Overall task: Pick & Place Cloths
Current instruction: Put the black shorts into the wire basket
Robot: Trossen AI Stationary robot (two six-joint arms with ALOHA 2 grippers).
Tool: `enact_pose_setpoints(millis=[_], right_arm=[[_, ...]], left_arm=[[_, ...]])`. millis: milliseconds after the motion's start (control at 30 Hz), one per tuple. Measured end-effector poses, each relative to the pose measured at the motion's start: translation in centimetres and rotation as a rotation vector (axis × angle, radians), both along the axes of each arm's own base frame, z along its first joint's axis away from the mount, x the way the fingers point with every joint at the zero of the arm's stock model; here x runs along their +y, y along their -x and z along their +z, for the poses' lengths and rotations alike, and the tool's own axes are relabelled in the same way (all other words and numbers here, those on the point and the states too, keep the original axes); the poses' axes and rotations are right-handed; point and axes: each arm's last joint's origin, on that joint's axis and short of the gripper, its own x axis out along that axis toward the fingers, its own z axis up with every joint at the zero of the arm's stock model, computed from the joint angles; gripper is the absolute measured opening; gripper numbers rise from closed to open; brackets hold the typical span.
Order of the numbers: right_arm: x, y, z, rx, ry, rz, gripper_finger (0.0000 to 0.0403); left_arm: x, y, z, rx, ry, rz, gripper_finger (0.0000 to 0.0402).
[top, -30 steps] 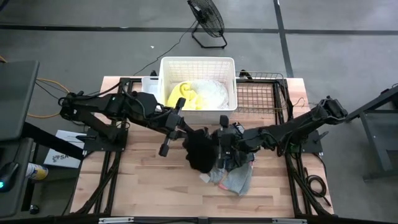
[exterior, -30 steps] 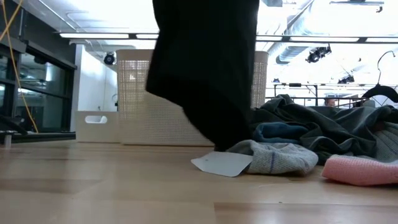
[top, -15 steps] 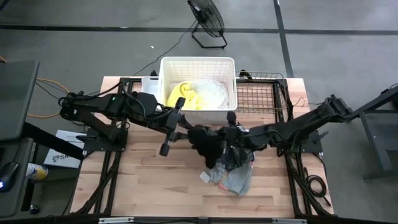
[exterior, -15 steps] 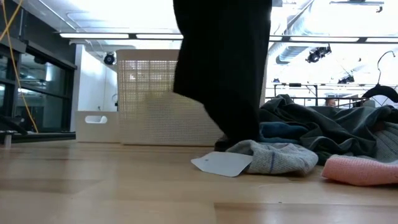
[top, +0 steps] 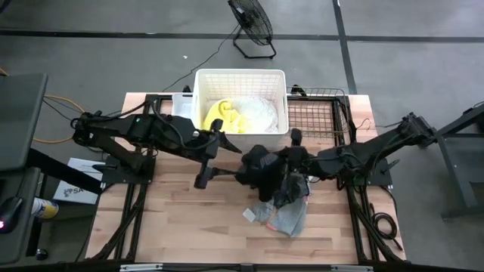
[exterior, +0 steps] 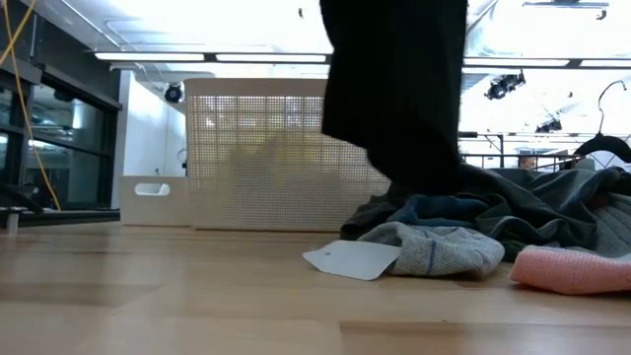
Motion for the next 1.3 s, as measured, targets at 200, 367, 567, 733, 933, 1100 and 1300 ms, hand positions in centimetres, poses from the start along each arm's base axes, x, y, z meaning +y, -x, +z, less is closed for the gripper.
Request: enact_pose_setpoints(millis=[200, 367, 567, 733, 933, 1100, 1300], right_arm=[[-0.2, 2.5, 1.7, -0.038, -0.008, -0.023, 0.0004], [-0.5, 4.8, 3.0, -0.059, 0.016, -0.091, 0.0004], [-1.5, 7.5, 3.7, -0.031, 0.065, -0.243, 0.0004], [-2.2, 9.4, 4.2, -0.023, 0.076, -0.309, 0.0004], [-3.0, 11.3, 4.2, 0.011, 0.130, -0.488, 0.0004], [-3.8, 12.3, 4.2, 0.046, 0.203, -0.668, 0.0004], [-4.9, 12.5, 4.4, 0.098, 0.272, -0.814, 0.0004]], left_arm=[[0.6, 0.9, -0.8, 0.112, -0.011, 0.134, 0.0279], [0.7, 1.4, -1.6, 0.203, 0.014, 0.171, 0.0280], [0.7, 1.1, -2.5, 0.278, 0.046, 0.202, 0.0280], [0.5, 0.5, -3.0, 0.296, 0.054, 0.209, 0.0280], [0.3, -0.4, -3.4, 0.303, 0.051, 0.208, 0.0280], [0.1, -1.0, -3.8, 0.303, 0.051, 0.205, 0.0280], [0.0, -1.5, -4.1, 0.313, 0.048, 0.206, 0.0280]])
